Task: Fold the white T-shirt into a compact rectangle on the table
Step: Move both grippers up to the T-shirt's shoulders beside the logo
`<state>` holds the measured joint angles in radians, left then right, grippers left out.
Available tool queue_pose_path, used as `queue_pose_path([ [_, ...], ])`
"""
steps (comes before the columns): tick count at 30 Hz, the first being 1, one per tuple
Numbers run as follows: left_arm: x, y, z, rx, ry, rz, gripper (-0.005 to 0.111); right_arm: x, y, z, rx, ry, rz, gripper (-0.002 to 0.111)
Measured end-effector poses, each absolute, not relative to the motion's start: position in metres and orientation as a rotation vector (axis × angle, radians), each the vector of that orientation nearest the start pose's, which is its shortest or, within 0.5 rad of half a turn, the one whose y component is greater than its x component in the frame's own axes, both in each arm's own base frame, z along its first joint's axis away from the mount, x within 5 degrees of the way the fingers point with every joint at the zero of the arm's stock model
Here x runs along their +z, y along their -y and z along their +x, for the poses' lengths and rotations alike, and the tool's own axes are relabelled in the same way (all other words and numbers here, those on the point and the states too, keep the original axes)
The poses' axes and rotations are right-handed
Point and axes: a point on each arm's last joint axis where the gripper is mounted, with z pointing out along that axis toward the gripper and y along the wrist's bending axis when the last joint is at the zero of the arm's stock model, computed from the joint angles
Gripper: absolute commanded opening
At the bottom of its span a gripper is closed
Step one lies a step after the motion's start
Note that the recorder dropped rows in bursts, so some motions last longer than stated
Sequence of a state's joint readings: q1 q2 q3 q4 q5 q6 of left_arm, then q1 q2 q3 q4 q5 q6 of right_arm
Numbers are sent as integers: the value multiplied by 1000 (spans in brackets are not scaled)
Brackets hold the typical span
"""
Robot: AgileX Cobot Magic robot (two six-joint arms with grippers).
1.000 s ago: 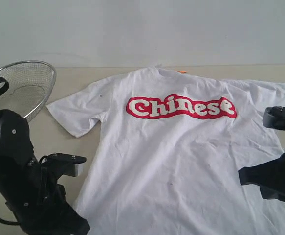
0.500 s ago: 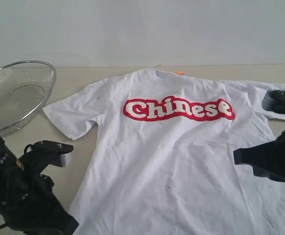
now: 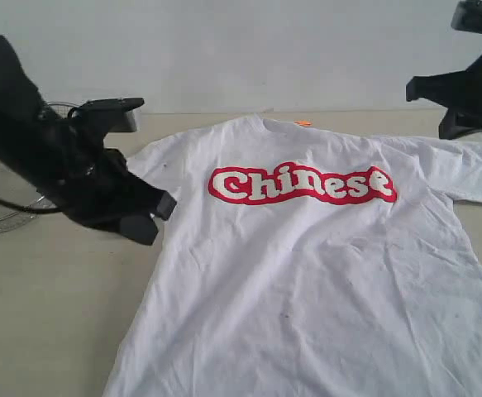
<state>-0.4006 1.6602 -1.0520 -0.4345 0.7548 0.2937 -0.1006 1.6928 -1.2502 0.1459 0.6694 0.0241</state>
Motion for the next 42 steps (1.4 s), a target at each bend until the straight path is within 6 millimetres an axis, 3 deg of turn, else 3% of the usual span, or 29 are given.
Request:
queue_pose_path([
  [2, 206, 156, 308, -508, -2763, 588, 4, 251, 33, 394, 130, -2561, 249, 0],
  [4, 188, 164, 335, -502, -2785, 590, 4, 238, 36, 432, 155, -2548, 249, 0],
  [7, 162, 175, 370, -499, -2802, 611, 4, 193, 38, 473, 190, -2625, 256, 0],
  [9, 148, 182, 387, -505, -2821, 640, 4, 167, 38, 487, 222, -2674, 252, 0],
  [12, 141, 187, 402, -515, -2823, 656, 4, 137, 37, 492, 241, -2723, 260, 0],
  [15, 133, 187, 403, -497, -2852, 692, 4, 119, 37, 492, 248, -2764, 254, 0],
  [32, 126, 185, 398, -484, -2922, 750, 4, 118, 30, 483, 343, -2883, 162, 0],
  [38, 126, 185, 398, -484, -2924, 751, 4, 123, 31, 486, 325, -2839, 160, 0],
  [42, 126, 185, 398, -483, -2926, 754, 4, 139, 33, 491, 297, -2746, 180, 0],
])
